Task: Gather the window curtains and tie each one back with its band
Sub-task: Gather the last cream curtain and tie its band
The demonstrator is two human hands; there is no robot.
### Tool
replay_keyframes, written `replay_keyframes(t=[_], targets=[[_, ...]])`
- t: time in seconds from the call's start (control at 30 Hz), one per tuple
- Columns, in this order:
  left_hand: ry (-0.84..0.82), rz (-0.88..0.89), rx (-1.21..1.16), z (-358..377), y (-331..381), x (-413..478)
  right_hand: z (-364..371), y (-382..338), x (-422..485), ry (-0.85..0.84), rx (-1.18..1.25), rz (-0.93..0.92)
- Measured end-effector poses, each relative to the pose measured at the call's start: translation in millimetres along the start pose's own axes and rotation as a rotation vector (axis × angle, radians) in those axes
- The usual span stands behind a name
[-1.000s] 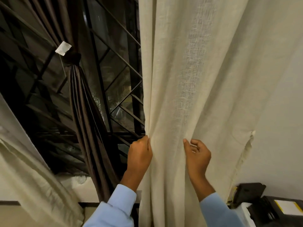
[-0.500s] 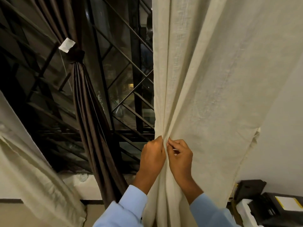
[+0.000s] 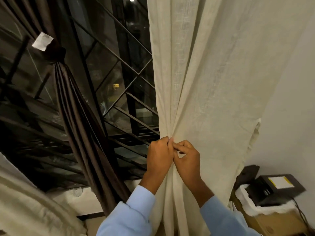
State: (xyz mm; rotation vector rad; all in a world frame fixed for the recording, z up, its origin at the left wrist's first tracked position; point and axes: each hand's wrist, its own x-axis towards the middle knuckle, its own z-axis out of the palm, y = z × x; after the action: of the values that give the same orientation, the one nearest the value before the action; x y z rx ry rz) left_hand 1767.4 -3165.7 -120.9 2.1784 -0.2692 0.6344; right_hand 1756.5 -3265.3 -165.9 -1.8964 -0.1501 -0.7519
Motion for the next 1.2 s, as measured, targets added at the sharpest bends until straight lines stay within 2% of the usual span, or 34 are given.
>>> replay_keyframes(t=[0.13, 0.3, 0.43, 0.57, 0.8, 0.9, 1.2], targets=[[-0.018, 0.064, 0.064, 0.5, -4.5, 3.9, -12.2, 4.9, 1.4, 0.048, 0.001, 0.056], [-0.023, 0.107, 0.085, -1.8, -11.9, 5.8, -54.9, 31.3, 19.9, 0.399, 0.018, 0.267], [0.028, 0.135, 0.069, -4.7, -17.4, 4.2, -96.9, 56.4, 44.1, 0.521, -0.142, 0.372], [0.069, 0.116, 0.083, -5.8, -18.7, 1.4, -120.0, 73.8, 66.4, 0.507, -0.27, 0.421], [0.085, 0.062, 0.132, -2.1, -8.2, -6.5, -136.8, 89.3, 82.8, 0.425, -0.166, 0.492], [0.1, 0.029, 0.164, 0.9, 0.3, -11.5, -135.0, 88.6, 79.4, 0.422, -0.161, 0.458], [0.096, -0.001, 0.19, 15.5, 27.3, -24.5, -100.4, 61.8, 44.7, 0.33, 0.154, 0.284]])
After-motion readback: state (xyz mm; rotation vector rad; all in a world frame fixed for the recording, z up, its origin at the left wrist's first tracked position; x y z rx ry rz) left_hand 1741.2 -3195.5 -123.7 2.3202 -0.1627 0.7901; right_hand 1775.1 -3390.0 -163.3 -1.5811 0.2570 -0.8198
